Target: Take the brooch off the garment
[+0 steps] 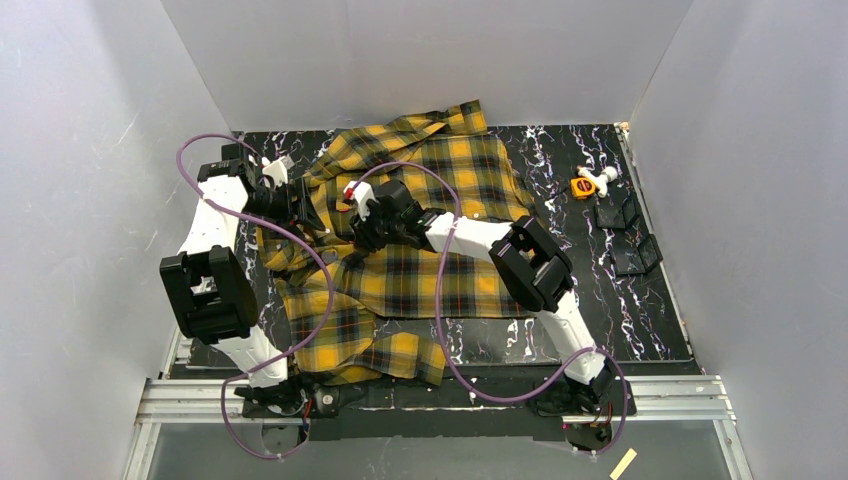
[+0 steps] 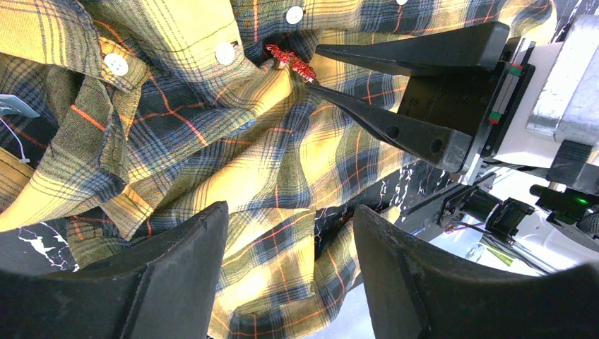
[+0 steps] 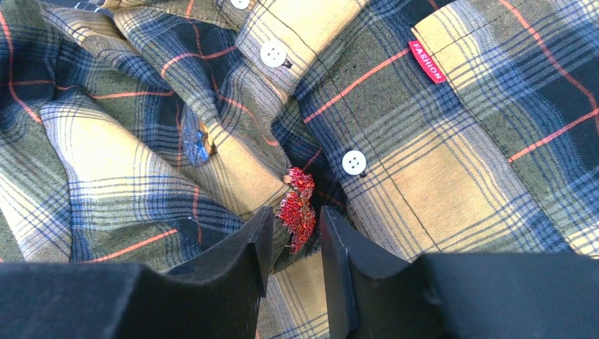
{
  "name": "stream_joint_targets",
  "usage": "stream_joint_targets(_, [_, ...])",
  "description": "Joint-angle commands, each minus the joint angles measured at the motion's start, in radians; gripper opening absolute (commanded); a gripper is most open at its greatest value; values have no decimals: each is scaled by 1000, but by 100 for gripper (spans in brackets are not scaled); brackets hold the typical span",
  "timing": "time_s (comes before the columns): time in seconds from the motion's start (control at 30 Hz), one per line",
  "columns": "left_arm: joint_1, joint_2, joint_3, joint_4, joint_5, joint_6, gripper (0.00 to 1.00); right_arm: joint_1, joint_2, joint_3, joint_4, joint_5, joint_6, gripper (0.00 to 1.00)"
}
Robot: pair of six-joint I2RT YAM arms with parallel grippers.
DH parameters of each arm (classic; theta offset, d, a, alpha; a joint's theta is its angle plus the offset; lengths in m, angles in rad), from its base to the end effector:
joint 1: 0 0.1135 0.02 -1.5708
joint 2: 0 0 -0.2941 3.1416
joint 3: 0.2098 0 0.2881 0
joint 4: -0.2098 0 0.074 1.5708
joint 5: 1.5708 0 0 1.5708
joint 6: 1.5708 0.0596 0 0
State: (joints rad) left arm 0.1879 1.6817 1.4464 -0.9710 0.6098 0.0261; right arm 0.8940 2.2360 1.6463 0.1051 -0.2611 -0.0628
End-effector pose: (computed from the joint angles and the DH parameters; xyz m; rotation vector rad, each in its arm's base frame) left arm 0.3840 0.0383 0.2837 -0.0602 2.6212 -0.7675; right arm 0.3547 0.4661 0.1768 -1.1272 1.8080 0.7727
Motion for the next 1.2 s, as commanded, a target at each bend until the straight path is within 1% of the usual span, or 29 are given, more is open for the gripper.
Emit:
stream_joint_targets(0.0, [6,11,26,-8,13,13,63,0,23,59,-4,13,-40,39])
stream_joint_targets(0.1, [6,14,28,-9,12,13,63,-1,31,71,-17,19,-52,37])
stream_joint_targets(0.2, [6,17,29,-8,11,14,63,0,36,77,-18,18,-59,32])
stream_joint_targets(0.4, [5,20,35,-9,7,22,63,-1,52,90,-39,5,-72,28])
stream_joint_targets(0.5, [5,20,38,-9,7,23,62,0,52,93,-39,4,-76,18])
stream_joint_targets(0.57, [6,20,37,-8,6,29,62,0,47,92,-35,-1,-78,9])
stream_joint_targets(0.63, [5,21,36,-8,6,34,62,-1,37,89,-27,-9,-72,1])
stream_joint_targets(0.73, [6,23,32,-3,16,41,61,-1,16,81,4,-25,-49,1])
stream_joint_targets(0.87, [6,17,21,25,41,45,56,-5,-11,56,70,-27,-2,1])
stream_joint_targets(0.97, [5,14,17,44,88,45,53,-15,-32,29,131,-23,51,1])
stream_joint_targets(1.03, [6,8,7,69,119,42,50,-24,-42,15,160,-25,93,1])
stream_joint_targets(1.17, [6,-6,-36,156,167,24,46,-40,-55,-19,221,-40,172,1])
